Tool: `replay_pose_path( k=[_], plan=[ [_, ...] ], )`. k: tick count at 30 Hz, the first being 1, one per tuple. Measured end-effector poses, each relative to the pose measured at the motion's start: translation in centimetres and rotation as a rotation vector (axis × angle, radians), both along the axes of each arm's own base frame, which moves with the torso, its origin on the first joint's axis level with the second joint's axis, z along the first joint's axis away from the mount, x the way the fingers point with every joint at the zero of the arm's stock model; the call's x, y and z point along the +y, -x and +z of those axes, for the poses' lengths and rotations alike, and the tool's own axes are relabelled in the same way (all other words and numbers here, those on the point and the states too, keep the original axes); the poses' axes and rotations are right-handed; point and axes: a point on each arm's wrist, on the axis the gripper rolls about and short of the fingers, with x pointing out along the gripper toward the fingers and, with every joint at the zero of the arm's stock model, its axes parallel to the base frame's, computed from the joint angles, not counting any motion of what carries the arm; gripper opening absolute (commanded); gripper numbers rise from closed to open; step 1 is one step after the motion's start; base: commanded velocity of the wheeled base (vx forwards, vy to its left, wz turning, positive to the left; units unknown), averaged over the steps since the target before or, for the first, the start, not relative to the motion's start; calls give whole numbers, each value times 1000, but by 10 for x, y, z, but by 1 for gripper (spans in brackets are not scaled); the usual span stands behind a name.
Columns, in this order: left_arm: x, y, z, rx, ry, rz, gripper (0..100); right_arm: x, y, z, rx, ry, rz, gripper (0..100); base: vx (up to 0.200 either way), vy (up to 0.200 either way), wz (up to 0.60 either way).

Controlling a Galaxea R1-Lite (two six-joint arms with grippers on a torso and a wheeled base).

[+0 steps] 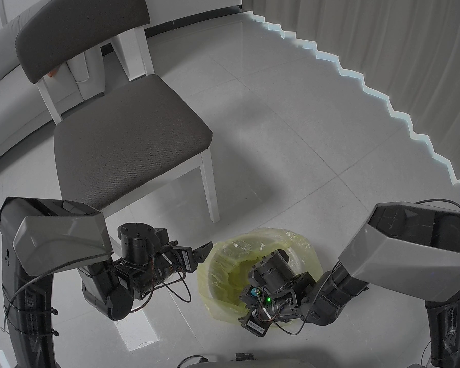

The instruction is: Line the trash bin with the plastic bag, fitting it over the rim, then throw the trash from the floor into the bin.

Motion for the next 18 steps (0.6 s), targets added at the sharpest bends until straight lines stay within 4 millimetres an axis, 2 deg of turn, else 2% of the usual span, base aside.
replay_pose_path(
  k=[6, 18],
  plan=[
    [0, 1, -2, 6, -4, 1, 100, 1, 5, -2, 11, 8, 8, 0, 0, 0, 0],
    [1, 3, -2, 11, -12, 13, 100, 19, 36, 8, 30, -4, 68, 0, 0, 0, 0]
  ],
)
